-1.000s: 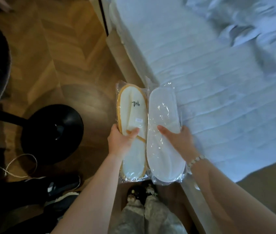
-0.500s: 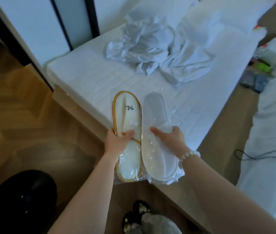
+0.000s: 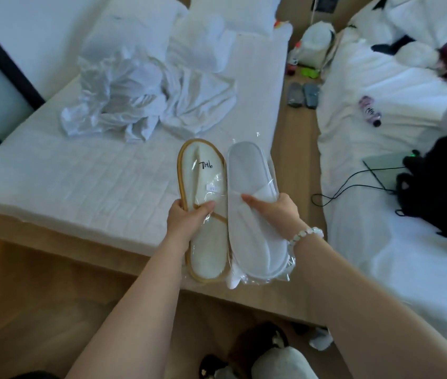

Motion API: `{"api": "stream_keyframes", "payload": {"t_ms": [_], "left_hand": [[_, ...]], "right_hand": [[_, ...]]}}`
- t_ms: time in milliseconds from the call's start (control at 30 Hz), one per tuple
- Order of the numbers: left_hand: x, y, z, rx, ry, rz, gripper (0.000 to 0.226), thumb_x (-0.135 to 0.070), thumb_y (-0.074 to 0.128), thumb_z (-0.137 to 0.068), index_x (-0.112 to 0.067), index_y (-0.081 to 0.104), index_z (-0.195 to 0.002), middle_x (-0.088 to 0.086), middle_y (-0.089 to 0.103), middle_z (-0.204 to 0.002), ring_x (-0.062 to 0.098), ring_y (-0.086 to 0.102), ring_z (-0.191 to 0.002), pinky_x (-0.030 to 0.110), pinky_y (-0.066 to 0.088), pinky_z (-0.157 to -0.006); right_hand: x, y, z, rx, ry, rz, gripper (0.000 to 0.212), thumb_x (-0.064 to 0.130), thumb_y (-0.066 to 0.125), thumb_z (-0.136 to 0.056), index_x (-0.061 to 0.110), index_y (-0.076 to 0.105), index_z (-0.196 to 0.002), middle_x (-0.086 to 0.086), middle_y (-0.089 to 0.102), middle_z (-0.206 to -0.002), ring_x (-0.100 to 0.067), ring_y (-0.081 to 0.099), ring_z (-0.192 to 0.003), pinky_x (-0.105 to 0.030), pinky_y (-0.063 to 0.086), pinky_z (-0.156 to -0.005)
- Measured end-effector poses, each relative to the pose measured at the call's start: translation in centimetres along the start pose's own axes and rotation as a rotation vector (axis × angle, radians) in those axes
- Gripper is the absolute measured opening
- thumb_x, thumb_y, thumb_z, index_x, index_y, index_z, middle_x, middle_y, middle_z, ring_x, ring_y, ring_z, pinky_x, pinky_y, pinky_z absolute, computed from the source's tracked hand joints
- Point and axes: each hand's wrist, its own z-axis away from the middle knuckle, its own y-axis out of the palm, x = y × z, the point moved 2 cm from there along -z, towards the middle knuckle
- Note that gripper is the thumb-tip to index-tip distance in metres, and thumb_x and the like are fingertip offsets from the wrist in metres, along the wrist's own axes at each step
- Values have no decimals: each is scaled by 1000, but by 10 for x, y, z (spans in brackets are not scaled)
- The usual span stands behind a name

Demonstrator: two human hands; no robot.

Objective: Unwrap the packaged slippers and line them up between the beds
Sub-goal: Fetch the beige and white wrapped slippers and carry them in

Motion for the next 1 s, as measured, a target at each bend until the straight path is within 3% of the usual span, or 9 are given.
{"api": "stream_keyframes", "payload": {"t_ms": [200,367,533,733,867,1000], "left_hand": [[-27,68,3,28,16,-84,48,-36,83,-58,-13,66,-97,5,72,-94,23,69,-86,40,57,-83],[-39,130,6,28,18,-80,39,-26,82,-68,-9,66,-99,8,71,-94,23,69,-82,32,56,-72],[-50,190,3,26,22,-66,41,-26,83,-67,-8,66,-101,8,71,-94,23,69,-83,35,57,-77],[-62,253,4,90,39,-66,26,-23,80,-72,-15,63,-89,-3,66,-80,11,65,-69,23,52,-60],[-70,278,3,119,61,-103,34,-24,81,-71,-13,63,-97,-2,67,-83,11,65,-72,24,54,-63],[-85,295,-4,139,82,-99,33,-25,82,-70,-14,63,-95,0,68,-86,14,67,-75,27,56,-69]], "right_hand": [[-10,-65,-27,8,10,-73,74,61,77,-61,13,44,-106,1,53,-95,-16,55,-81,-31,47,-73],[-14,-121,-55,23,18,-61,75,61,77,-61,11,46,-107,-1,57,-97,-18,58,-84,-30,47,-70],[-19,-172,-89,4,9,-39,77,62,76,-61,12,47,-111,3,52,-86,-18,55,-83,-30,45,-70],[-32,-222,-114,-46,16,-42,78,63,76,-59,13,50,-111,0,59,-94,-18,59,-82,-30,48,-69],[-39,-245,-123,-59,57,-64,84,65,77,-57,11,51,-116,-4,61,-102,-23,61,-92,-34,53,-79],[-27,-262,-130,-69,34,-71,76,61,76,-62,11,49,-113,-2,59,-99,-21,58,-90,-31,48,-76]]}}
